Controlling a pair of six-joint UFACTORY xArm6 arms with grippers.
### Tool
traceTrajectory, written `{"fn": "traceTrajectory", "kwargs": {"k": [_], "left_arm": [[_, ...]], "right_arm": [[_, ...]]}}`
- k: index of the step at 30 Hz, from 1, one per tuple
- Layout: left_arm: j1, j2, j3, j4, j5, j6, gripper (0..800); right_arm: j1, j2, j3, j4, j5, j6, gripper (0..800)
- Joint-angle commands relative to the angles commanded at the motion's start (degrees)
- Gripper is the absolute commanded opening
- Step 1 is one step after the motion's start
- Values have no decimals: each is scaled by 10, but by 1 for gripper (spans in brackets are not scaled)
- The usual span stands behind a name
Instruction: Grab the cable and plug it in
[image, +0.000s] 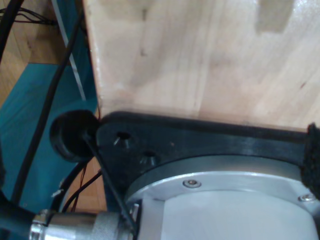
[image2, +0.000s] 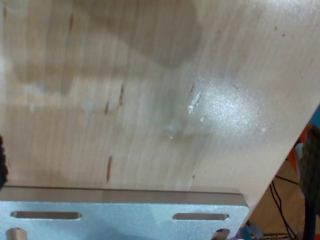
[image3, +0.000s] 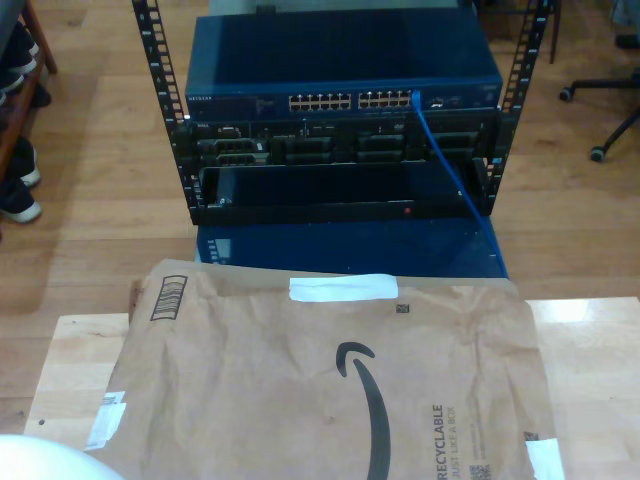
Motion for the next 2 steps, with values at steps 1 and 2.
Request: {"fn": "traceTrajectory", "kwargs": {"k": [1, 2], "left_arm": [[0, 0, 0, 0, 1, 0, 800], [0, 0, 0, 0, 0, 0, 800]], "right_arm": [[-1, 0, 1, 0, 0, 0, 797], [-1, 0, 1, 0, 0, 0, 797]]}}
